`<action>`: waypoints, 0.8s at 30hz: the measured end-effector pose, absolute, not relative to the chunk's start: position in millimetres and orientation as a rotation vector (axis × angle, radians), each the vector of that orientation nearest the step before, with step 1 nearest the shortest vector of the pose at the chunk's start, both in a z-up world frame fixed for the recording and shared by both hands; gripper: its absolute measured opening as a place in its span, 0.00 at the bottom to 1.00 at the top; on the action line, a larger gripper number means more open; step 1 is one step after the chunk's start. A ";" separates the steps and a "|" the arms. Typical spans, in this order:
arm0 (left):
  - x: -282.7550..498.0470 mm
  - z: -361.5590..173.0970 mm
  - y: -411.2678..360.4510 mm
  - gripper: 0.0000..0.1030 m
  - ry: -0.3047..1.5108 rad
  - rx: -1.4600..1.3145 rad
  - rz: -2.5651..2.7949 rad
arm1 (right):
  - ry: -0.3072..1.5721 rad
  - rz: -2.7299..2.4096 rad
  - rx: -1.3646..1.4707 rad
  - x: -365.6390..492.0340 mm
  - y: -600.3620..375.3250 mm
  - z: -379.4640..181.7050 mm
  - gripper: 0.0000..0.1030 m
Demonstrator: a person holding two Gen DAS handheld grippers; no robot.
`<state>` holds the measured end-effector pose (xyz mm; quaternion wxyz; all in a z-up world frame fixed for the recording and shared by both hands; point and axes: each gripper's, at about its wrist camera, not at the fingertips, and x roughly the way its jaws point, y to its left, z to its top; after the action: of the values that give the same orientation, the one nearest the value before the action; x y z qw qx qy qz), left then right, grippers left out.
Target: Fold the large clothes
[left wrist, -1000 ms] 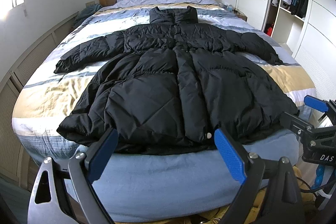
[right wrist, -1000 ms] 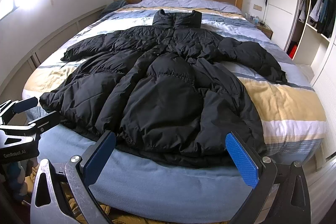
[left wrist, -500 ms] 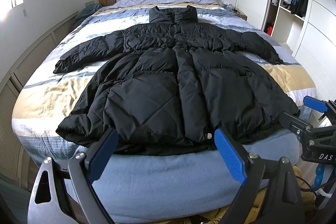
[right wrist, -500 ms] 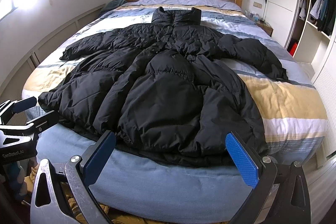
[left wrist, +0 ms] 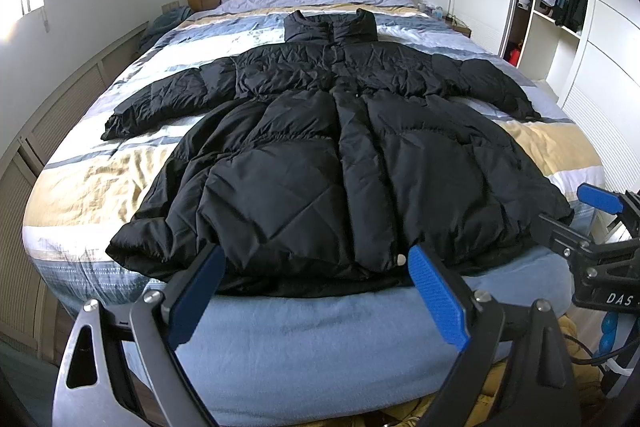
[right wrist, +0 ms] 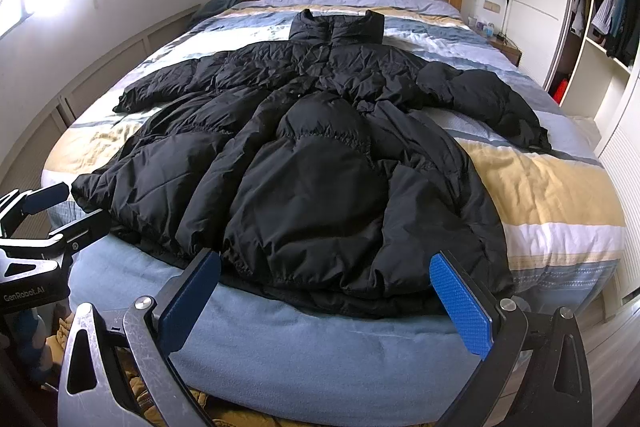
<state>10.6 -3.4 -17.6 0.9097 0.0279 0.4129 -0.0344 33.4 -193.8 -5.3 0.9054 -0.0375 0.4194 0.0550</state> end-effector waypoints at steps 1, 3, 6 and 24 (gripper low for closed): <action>10.5 -18.2 -3.6 0.91 0.852 0.058 -0.072 | 0.866 0.114 -0.077 33.5 -194.0 -5.3 1.00; 10.5 -19.3 -4.2 0.91 0.855 0.060 -0.071 | 0.868 0.114 -0.077 33.5 -193.7 -6.1 1.00; 11.8 -18.3 -2.5 0.91 0.854 0.060 -0.074 | 0.876 0.115 -0.078 34.7 -193.0 -8.4 1.00; 27.4 -35.8 2.7 0.91 0.921 0.066 -0.076 | 0.933 0.115 -0.070 48.8 -193.7 -17.5 1.00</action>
<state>27.4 2.7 -35.8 0.8947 0.0318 0.4441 -0.0366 48.8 -193.7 -17.5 0.8910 -0.0338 0.4494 0.0556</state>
